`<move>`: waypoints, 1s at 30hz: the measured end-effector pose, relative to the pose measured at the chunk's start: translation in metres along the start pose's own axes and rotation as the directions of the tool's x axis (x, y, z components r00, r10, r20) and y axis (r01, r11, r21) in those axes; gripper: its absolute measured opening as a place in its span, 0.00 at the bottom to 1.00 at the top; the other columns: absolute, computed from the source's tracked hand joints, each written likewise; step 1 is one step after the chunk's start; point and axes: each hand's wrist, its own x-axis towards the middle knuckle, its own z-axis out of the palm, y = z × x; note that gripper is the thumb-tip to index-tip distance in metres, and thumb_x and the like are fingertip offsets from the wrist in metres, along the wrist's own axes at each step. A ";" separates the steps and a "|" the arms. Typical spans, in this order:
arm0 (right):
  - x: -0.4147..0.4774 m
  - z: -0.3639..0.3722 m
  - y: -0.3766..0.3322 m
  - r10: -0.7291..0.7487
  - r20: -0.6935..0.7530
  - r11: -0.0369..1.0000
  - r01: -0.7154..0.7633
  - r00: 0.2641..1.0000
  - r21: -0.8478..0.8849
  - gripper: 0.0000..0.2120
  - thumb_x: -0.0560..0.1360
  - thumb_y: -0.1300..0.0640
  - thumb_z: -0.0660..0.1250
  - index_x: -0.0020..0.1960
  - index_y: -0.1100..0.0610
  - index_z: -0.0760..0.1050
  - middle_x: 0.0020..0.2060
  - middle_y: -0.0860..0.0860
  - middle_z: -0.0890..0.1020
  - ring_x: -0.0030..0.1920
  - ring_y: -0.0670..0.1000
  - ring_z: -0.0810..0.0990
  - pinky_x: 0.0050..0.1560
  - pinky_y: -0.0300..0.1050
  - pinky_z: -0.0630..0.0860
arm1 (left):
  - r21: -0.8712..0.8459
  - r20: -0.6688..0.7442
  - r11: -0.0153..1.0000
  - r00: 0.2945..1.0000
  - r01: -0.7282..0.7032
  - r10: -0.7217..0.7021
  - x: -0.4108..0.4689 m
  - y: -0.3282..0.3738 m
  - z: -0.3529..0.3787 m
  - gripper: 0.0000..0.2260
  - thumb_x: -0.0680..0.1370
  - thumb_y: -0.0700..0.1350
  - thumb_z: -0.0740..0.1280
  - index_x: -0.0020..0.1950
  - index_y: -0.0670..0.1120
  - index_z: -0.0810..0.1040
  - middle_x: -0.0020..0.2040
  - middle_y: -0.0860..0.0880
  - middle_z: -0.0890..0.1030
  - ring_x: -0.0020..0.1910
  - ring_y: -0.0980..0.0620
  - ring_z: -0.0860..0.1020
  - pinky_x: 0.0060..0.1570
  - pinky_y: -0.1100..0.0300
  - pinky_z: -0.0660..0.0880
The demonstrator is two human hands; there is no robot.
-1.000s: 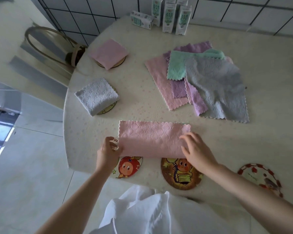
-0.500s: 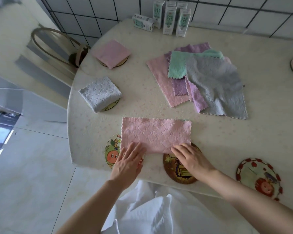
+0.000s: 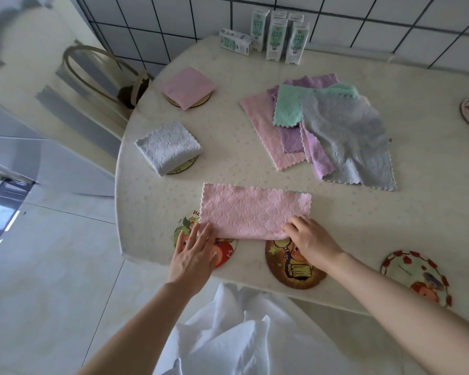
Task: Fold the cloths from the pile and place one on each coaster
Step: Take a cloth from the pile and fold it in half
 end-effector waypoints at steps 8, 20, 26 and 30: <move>-0.031 -0.006 -0.035 -0.004 -0.141 0.987 0.027 0.990 0.160 0.13 0.64 0.73 0.59 0.43 0.60 0.75 0.38 0.52 0.75 0.38 0.53 0.72 0.33 0.46 0.73 | -0.060 -0.030 0.996 0.997 -0.070 0.068 0.002 0.030 -0.007 0.29 0.77 0.55 0.57 0.75 0.44 0.60 0.75 0.46 0.61 0.76 0.44 0.55 0.72 0.41 0.57; -0.059 -0.009 -0.068 -0.104 -0.005 0.851 0.092 0.995 0.516 0.10 0.74 0.63 0.58 0.52 0.56 0.75 0.47 0.49 0.76 0.47 0.47 0.75 0.49 0.40 0.74 | -0.199 -0.185 0.936 0.949 -0.292 0.257 -0.012 0.100 0.012 0.17 0.76 0.49 0.62 0.63 0.47 0.76 0.64 0.47 0.76 0.66 0.44 0.71 0.65 0.49 0.70; -0.037 -0.003 -0.023 -0.174 0.000 0.901 0.159 0.985 0.404 0.14 0.75 0.61 0.56 0.55 0.58 0.77 0.50 0.52 0.79 0.51 0.51 0.78 0.52 0.42 0.74 | -0.224 -0.136 0.943 0.966 -0.246 0.220 -0.014 0.099 0.020 0.21 0.75 0.51 0.66 0.67 0.47 0.75 0.66 0.47 0.76 0.68 0.42 0.71 0.64 0.46 0.71; -0.012 0.013 0.012 -0.350 0.063 0.922 0.332 0.935 0.199 0.27 0.68 0.71 0.63 0.65 0.55 0.72 0.63 0.53 0.76 0.64 0.54 0.74 0.59 0.49 0.75 | -0.221 -0.108 0.951 0.975 -0.215 0.196 -0.019 0.100 0.017 0.23 0.77 0.55 0.56 0.67 0.48 0.75 0.67 0.49 0.75 0.68 0.45 0.71 0.66 0.49 0.70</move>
